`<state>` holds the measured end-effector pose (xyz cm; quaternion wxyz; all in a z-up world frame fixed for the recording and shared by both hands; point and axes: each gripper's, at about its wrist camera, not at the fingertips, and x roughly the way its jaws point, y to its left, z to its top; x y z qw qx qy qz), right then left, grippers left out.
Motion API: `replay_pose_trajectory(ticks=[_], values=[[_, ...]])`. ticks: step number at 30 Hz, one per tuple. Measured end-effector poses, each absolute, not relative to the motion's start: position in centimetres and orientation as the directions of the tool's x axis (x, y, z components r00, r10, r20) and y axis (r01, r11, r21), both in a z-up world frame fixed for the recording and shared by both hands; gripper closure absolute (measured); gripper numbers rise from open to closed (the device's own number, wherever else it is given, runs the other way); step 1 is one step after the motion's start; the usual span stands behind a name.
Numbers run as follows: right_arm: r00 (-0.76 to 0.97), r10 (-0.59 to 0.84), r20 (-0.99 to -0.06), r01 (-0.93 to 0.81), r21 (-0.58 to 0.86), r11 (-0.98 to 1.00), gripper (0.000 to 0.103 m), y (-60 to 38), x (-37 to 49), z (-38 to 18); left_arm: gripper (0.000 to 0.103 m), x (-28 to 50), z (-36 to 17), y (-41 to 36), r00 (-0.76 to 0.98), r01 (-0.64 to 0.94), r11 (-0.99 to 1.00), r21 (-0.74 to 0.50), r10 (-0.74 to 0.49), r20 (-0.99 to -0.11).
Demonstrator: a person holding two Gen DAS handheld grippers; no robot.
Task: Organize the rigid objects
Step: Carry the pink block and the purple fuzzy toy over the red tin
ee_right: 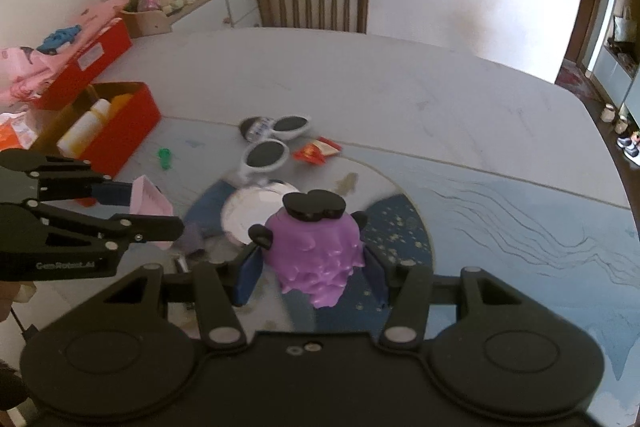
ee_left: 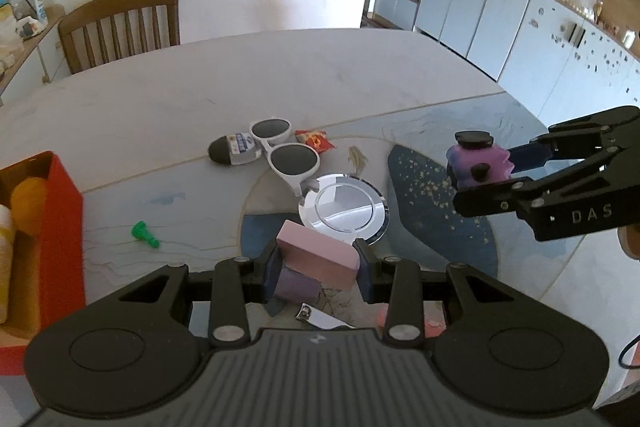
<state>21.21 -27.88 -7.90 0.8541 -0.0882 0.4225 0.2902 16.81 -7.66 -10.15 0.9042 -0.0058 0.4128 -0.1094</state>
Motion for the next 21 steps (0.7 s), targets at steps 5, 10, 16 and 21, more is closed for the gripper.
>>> replay_pose_trajectory(ticks=[5,10,16,21], values=[[0.478,0.443,-0.759,-0.594,0.092,0.799,0.049,-25.9,20.0,-6.2,0.066,15.7,-8.5,-6.1,0.655,0.170,0.979,-0.115,-0.200,-0.729],[0.461,0.481,-0.746,-0.621,0.116,0.775,0.049,-23.5,19.0,-5.0,0.066,14.8,-7.4,-4.0,0.669,0.136,0.984,-0.119,-0.180,-0.721],[0.445,0.517,-0.731,-0.656,0.127,0.744,0.049,-20.1,18.0,-4.0,0.066,13.4,-6.2,-0.5,0.687,0.084,0.990,-0.115,-0.142,-0.713],[0.429,0.533,-0.729,-0.688,0.118,0.716,0.049,-16.2,17.3,-3.6,0.066,12.6,-5.8,3.0,0.698,0.030,0.993,-0.117,-0.105,-0.709]])
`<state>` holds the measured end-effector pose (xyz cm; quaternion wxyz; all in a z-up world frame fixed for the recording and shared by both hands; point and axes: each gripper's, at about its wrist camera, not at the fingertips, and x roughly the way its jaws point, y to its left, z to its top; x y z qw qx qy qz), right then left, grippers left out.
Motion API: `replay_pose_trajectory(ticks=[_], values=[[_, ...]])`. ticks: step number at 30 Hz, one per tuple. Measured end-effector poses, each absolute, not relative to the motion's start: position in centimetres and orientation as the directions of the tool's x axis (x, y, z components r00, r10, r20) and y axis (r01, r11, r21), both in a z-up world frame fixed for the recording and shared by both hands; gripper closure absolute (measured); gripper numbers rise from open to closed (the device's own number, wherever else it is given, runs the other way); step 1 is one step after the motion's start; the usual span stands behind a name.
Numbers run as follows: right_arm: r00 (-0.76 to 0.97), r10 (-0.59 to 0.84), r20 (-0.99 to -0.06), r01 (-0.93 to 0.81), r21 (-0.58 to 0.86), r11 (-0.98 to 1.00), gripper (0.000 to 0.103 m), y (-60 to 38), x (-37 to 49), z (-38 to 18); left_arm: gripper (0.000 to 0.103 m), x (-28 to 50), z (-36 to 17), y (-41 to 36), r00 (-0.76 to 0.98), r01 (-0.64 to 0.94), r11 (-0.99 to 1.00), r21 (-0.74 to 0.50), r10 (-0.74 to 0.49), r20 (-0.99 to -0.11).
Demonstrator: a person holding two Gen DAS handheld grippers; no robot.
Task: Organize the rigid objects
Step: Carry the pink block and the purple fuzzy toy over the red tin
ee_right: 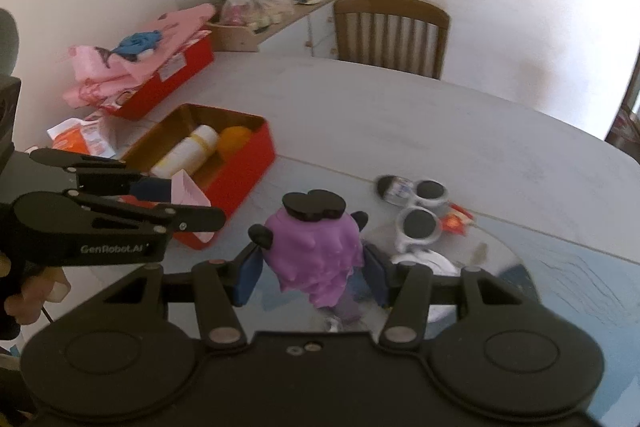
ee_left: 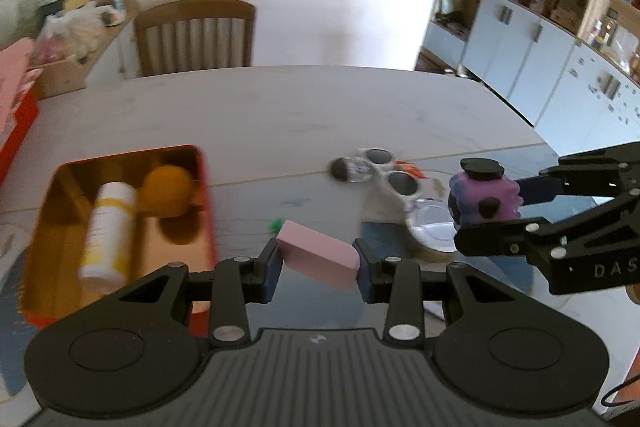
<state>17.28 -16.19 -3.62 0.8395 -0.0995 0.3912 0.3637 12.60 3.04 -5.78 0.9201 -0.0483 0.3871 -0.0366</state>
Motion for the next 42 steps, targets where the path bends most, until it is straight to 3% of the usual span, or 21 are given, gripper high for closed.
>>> replay_pose_trajectory(ticks=[20,42], values=[[0.371,0.543,-0.753,-0.770,0.077,0.633,0.049,-0.3,16.8,-5.4,0.066,14.3,-6.3,17.8,0.693,-0.210,0.973,-0.095,0.080,-0.716],[0.364,0.447,-0.817,-0.845,-0.088,0.527,0.049,7.6,18.7,-10.8,0.066,20.9,-10.7,21.6,0.656,-0.248,0.967,-0.062,0.120,-0.746]])
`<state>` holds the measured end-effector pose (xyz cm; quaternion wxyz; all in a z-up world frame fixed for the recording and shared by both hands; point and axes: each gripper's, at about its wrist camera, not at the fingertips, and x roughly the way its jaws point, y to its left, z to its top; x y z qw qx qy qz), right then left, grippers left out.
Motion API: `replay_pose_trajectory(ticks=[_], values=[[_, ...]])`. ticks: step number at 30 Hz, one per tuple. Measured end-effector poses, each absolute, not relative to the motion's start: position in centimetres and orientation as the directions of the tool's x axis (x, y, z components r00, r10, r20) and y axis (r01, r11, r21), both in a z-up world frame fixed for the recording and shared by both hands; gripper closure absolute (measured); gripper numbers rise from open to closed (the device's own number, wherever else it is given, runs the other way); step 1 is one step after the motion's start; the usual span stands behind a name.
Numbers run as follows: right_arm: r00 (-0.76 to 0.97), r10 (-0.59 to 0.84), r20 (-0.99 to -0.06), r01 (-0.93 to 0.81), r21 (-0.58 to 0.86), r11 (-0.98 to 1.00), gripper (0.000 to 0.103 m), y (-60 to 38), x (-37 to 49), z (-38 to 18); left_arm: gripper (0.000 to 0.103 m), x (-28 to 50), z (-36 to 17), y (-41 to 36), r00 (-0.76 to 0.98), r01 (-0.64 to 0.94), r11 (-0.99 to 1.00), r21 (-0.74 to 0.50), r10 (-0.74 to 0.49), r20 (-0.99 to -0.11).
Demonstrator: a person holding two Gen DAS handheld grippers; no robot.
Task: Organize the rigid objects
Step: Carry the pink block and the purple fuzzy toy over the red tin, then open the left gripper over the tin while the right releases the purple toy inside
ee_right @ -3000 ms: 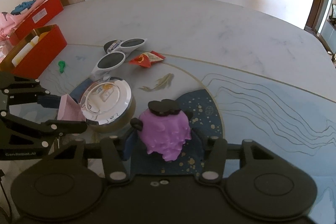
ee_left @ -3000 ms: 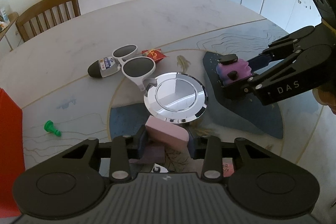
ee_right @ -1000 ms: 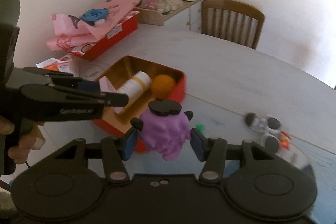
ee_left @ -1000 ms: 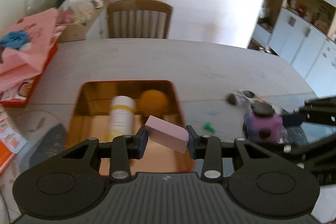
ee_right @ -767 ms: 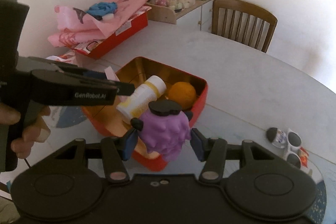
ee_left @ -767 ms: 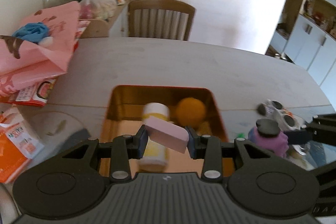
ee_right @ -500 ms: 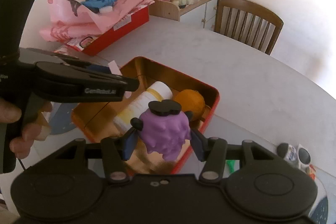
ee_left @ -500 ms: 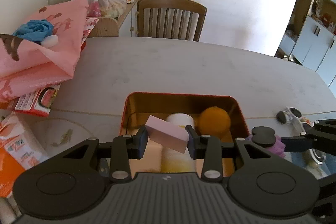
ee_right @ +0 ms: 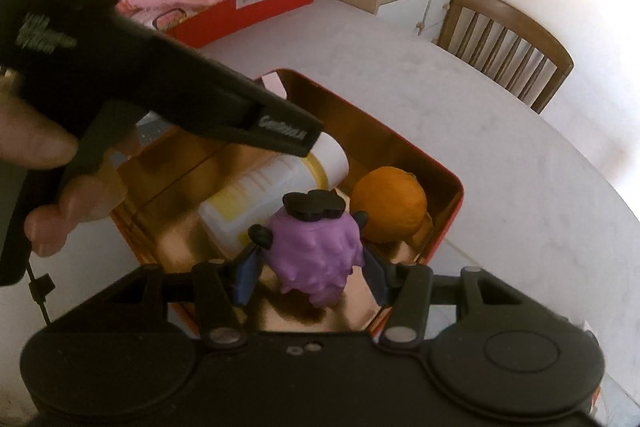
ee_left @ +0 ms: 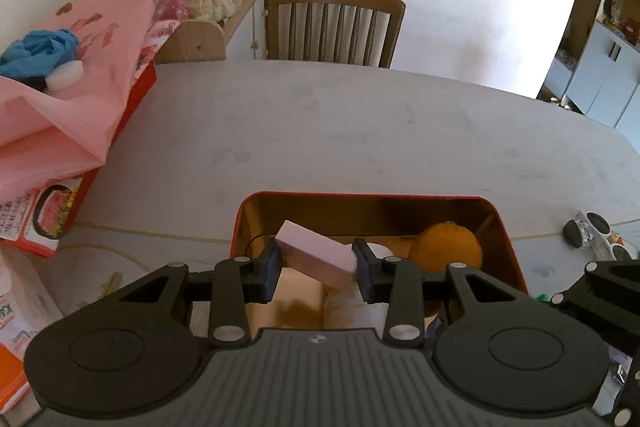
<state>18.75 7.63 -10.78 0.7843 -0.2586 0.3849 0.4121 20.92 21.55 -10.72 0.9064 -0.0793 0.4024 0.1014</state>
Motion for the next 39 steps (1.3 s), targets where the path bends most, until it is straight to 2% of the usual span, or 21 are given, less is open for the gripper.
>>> replay_pose_trajectory(ticks=[12,26,35,39], values=[[0.369,0.430,-0.824,-0.840,-0.098,0.533,0.051,8.4,19.6,-12.2,0.066,22.0,-12.1,22.1,0.625,-0.262,0.964,-0.057,0.124,-0.771],[0.384,0.489,-0.783,-0.808,-0.028,0.589,0.042,6.0,19.2,-9.8,0.066,20.6,-11.7,21.8,0.623,-0.262,0.965,-0.036,0.140,-0.770],[0.396,0.519,-0.758,-0.765,0.041,0.643,0.039,3.1,18.8,-7.9,0.060,18.6,-10.2,20.9,0.643,-0.248,0.968,-0.031,0.140,-0.753],[0.409,0.530,-0.743,-0.743,0.066,0.666,0.036,1.8,18.3,-6.9,0.053,17.7,-9.2,20.3,0.659,-0.236,0.971,-0.030,0.138,-0.740]])
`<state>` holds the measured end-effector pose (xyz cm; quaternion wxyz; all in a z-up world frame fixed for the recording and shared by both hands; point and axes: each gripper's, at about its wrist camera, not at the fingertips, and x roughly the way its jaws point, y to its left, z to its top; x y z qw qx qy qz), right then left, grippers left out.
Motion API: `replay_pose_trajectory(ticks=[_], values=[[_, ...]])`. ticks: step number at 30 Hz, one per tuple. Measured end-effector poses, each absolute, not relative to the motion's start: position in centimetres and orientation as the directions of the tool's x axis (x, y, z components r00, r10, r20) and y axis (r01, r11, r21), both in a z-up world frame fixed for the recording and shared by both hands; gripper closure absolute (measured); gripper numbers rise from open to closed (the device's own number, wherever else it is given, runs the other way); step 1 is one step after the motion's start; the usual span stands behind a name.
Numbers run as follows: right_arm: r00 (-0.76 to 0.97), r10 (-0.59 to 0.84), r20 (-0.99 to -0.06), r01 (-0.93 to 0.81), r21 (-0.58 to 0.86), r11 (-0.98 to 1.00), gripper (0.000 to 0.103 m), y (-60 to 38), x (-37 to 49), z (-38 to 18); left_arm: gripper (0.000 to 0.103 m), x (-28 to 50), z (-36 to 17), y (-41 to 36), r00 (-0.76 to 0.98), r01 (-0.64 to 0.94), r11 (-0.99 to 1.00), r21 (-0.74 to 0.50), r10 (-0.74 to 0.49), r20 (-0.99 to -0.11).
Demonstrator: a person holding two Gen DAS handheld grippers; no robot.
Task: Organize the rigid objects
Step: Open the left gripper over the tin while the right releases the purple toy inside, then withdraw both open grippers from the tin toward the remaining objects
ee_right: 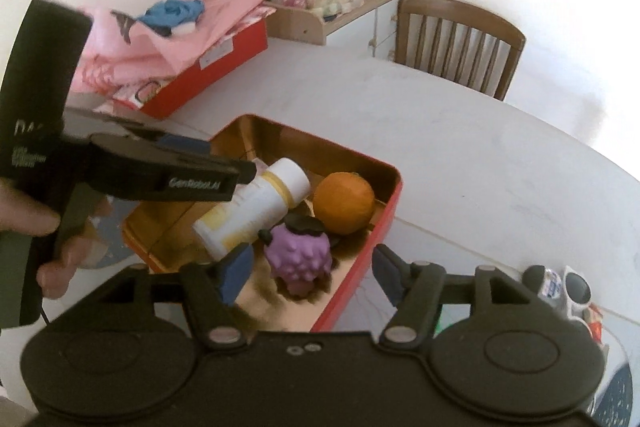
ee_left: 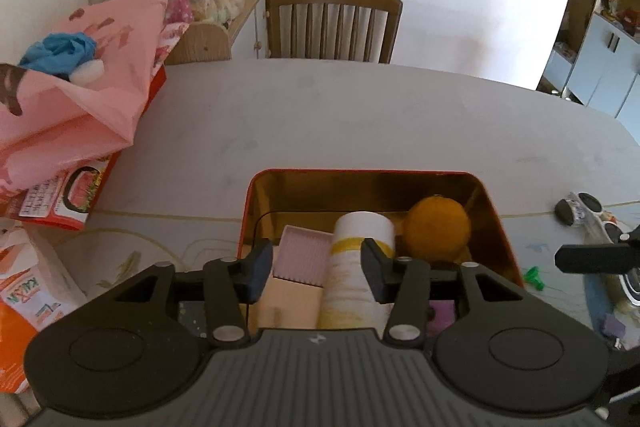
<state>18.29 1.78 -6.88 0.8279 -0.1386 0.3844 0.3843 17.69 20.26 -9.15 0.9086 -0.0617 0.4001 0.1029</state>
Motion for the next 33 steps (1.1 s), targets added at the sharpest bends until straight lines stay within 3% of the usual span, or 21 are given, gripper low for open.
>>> replay_pose_trajectory(ticks=[13,16,20,28,33], values=[[0.456,0.565,-0.687,-0.686,0.133,0.716,0.023,-4.2,16.2,-3.9,0.046,14.2,-6.5,17.0,0.687,-0.189,0.981,-0.048,0.098,-0.720],[0.469,0.570,-0.675,-0.676,0.142,0.723,0.014,-6.0,15.6,-3.4,0.044,13.3,-6.0,16.0,0.695,-0.172,0.984,-0.054,0.082,-0.714],[0.485,0.564,-0.668,-0.650,0.156,0.744,0.010,-8.6,15.2,-3.0,0.036,12.2,-5.2,14.5,0.713,-0.147,0.987,-0.070,0.057,-0.699],[0.521,0.534,-0.666,-0.594,0.168,0.787,0.001,-15.0,14.6,-3.1,0.032,11.1,-4.1,10.5,0.731,-0.098,0.991,-0.092,0.009,-0.683],[0.534,0.517,-0.669,-0.573,0.163,0.803,0.000,-18.5,14.3,-3.9,0.023,11.1,-4.0,7.6,0.734,-0.066,0.993,-0.102,-0.021,-0.679]])
